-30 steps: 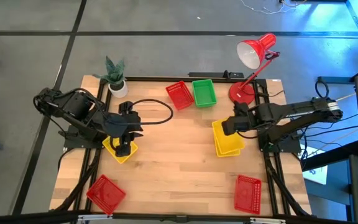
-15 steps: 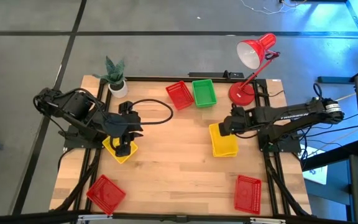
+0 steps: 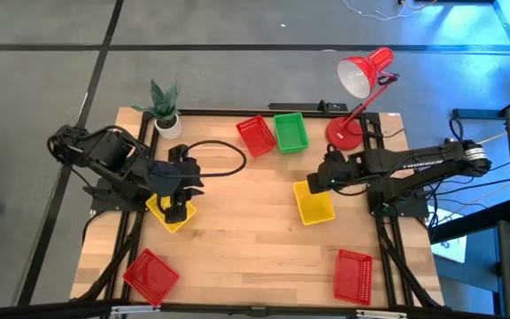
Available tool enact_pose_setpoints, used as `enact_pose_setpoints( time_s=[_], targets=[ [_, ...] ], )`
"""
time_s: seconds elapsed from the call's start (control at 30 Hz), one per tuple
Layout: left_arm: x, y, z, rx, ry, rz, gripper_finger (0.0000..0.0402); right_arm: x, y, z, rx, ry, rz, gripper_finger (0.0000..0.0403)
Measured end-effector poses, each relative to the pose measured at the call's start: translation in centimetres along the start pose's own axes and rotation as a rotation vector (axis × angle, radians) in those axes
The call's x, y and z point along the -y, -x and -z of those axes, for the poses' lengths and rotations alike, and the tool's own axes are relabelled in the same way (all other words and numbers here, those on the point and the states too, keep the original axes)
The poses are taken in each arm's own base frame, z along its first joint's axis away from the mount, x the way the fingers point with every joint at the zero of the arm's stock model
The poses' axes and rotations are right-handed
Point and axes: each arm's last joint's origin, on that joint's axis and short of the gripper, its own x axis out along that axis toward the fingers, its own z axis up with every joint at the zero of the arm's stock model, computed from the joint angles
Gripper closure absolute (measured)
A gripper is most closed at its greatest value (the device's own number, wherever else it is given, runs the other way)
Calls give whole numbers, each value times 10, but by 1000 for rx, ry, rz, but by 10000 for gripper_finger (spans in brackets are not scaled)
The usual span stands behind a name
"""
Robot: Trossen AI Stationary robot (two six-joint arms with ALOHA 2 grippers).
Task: Stack baskets by color
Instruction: Stack the left yellow bin on the right yellow bin
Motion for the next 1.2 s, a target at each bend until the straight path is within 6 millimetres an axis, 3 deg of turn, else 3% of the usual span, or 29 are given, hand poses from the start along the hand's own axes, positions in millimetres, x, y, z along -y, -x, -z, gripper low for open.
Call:
enact_pose_setpoints(
  time_s=[0.27,0.43,0.6,0.8,1.2],
  targets=[
    [11,4,7,-32,175,42,327,-31,63,4,183,243,-208,333],
    [14,1,20,-162,484,12,327,-45,99,11,250,392,-323,332],
    [18,-28,44,-285,716,-152,327,-56,126,14,310,523,-434,332],
    [21,-72,73,-400,786,-272,327,-65,148,14,371,618,-545,332],
    [21,-152,139,-440,826,-328,327,-73,159,15,331,697,-697,332]
  ],
)
